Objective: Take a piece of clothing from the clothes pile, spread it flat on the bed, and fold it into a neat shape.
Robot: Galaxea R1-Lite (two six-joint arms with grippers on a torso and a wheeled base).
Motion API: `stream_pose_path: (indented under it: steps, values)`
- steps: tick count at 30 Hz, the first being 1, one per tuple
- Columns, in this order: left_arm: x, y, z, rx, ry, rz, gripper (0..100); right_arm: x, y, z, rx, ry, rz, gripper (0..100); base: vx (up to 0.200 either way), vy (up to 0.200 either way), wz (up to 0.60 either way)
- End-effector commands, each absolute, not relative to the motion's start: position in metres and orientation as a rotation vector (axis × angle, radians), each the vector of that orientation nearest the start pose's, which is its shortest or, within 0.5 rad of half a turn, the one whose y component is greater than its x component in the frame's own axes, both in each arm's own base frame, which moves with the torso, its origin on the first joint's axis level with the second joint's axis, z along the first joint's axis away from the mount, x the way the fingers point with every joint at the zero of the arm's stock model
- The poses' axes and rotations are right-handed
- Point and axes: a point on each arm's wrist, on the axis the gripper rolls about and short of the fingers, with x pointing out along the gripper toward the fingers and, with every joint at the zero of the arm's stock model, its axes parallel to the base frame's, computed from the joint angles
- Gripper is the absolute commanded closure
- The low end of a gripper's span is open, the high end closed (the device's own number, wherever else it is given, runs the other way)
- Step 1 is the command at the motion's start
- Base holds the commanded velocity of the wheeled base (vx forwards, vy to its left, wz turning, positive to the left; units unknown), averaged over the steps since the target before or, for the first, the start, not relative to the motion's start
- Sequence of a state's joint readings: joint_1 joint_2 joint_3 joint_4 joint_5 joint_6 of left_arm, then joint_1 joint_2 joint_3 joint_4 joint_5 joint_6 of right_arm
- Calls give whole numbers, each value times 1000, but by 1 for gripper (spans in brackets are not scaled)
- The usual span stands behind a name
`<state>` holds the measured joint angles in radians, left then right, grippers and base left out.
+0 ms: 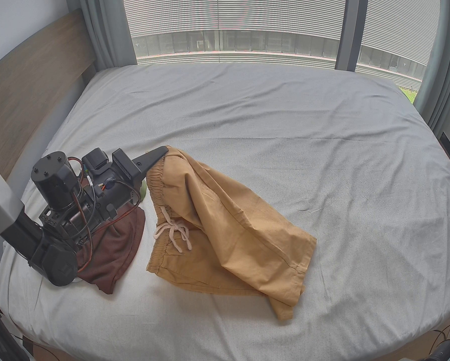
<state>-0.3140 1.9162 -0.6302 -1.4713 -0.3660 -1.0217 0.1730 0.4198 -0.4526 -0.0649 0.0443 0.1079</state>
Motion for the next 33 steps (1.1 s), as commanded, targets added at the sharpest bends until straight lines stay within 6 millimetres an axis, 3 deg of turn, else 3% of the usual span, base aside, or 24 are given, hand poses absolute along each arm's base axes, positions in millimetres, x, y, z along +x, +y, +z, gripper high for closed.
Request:
stream_pose_path:
  steps: [1,6,11,18,25,30,33]
  values:
    - [304,-107,152,-972,176,-711,100,93,32,269,152,72,426,0,0,0,0]
    - [305,-108,151,-970,174,-714,100,118,40,266,168,67,449,0,0,0,0]
    - [305,-107,150,-946,155,-716,100,140,48,256,291,138,477,0,0,0,0]
    - [307,-108,142,-925,170,-708,100,170,58,231,350,227,491,0,0,0,0]
    - [309,-110,133,-926,197,-698,100,180,62,211,470,366,558,0,0,0,0]
    - [310,-108,137,-926,183,-698,100,182,54,198,508,444,627,0,0,0,0]
    - [308,-108,139,-927,178,-704,100,194,53,181,524,525,612,0,0,0,0]
